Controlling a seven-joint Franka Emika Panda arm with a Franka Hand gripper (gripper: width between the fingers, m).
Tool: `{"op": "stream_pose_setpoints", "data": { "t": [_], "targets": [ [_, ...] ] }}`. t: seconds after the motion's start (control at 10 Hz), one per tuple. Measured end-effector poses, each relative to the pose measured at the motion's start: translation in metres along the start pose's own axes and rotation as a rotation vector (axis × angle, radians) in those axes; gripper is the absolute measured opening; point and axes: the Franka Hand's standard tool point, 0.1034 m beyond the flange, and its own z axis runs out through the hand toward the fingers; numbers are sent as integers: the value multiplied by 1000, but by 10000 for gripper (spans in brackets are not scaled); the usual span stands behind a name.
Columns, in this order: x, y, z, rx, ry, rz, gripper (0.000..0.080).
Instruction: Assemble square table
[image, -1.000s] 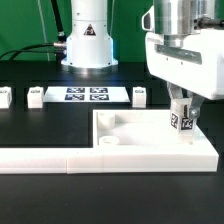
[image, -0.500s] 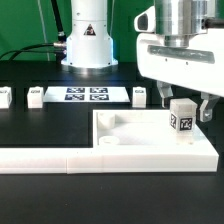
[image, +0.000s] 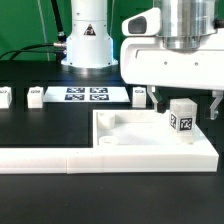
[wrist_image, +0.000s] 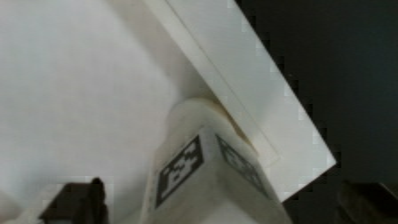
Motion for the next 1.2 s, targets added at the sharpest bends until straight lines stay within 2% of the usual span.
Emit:
{"op": "stream_pose_setpoints", "data": {
  "t": [0.3,0.8,1.0,1.1,1.2],
  "targets": [
    [-2,-3,-1,1,2,-183,649],
    [0,0,0,-11,5,-385,649],
    [0,0,0,-11,5,-384,375],
    [1,2,0,-14,5,-384,375],
    [2,4,1,-17,6,-363,295]
  ]
}}
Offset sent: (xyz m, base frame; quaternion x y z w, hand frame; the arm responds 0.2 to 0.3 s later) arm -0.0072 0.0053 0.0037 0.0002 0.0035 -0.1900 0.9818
